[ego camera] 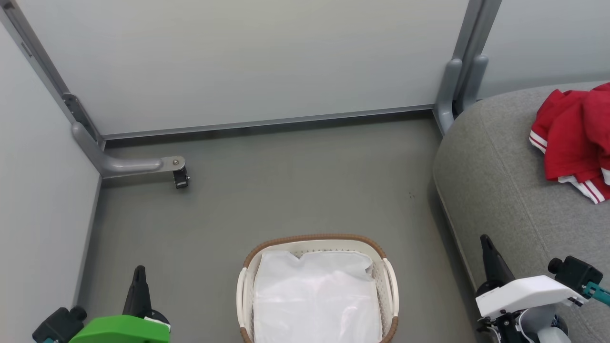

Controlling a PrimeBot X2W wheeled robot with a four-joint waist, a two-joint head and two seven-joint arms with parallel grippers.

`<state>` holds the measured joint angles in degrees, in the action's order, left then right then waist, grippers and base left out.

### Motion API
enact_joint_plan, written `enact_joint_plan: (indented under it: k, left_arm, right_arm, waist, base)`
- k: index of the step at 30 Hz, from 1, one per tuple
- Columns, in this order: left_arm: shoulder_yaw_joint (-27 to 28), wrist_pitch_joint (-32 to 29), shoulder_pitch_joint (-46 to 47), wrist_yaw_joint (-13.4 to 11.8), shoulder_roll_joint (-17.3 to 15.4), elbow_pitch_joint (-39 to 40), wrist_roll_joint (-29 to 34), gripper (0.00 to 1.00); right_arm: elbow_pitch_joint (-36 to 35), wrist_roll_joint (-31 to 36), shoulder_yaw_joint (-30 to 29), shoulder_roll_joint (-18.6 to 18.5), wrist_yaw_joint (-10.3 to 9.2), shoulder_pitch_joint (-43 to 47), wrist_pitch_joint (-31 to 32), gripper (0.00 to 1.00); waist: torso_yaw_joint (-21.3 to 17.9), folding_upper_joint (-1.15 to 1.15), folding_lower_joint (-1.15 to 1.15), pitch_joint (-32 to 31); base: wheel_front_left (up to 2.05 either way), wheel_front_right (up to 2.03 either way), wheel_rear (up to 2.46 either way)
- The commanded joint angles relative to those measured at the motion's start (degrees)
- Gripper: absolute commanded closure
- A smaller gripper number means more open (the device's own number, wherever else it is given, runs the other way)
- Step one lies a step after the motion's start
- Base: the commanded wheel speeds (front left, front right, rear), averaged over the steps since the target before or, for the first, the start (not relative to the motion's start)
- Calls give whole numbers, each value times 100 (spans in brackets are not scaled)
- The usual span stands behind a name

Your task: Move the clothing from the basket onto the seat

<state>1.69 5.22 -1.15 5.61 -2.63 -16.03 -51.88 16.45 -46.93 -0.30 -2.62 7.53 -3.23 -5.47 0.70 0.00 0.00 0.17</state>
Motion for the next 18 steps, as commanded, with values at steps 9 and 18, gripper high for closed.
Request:
enact_joint_plan:
  k: [9,18]
  left_arm:
    - [108,-207,283,58,-23,108,-746,100]
    - [166,-360,368,85,-25,125,-1263,100]
  right_arm:
    - [-121,-834,-122,-45,-3,-177,207,100]
    - [-144,-1424,-199,-50,-3,-206,358,100]
  waist:
    - [-8,0,0,0]
    - [-16,0,0,0]
  base:
    - [0,0,0]
    - [0,0,0]
